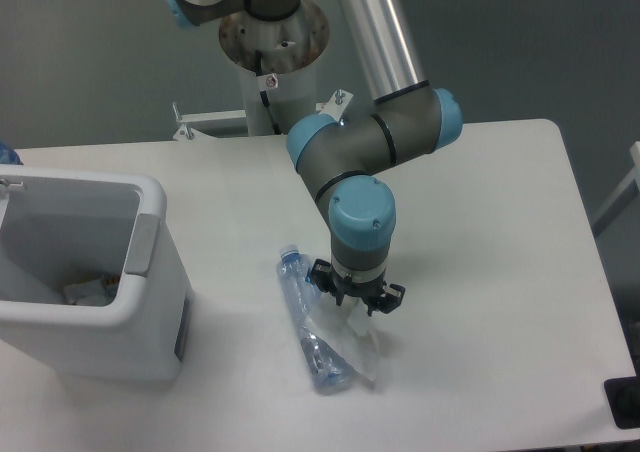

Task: Place the trash in the trash can
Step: 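Lower the gripper onto the plastic bag and close on it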

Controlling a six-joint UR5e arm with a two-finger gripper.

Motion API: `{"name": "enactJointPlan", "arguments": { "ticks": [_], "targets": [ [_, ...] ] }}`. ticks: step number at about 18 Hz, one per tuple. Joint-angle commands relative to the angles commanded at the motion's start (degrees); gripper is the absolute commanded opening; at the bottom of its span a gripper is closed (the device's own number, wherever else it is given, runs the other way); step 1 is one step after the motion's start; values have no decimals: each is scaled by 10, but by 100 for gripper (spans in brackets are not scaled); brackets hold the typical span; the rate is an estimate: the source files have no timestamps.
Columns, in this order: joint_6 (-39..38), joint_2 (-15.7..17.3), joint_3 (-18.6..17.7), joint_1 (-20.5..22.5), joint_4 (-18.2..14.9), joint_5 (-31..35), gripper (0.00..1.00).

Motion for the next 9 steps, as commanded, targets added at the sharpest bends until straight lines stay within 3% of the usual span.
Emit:
{"name": "enactJointPlan", "arguments": {
  "ticks": [9],
  "targets": [
    [-4,4,16,6,3,-23,0]
  ]
}}
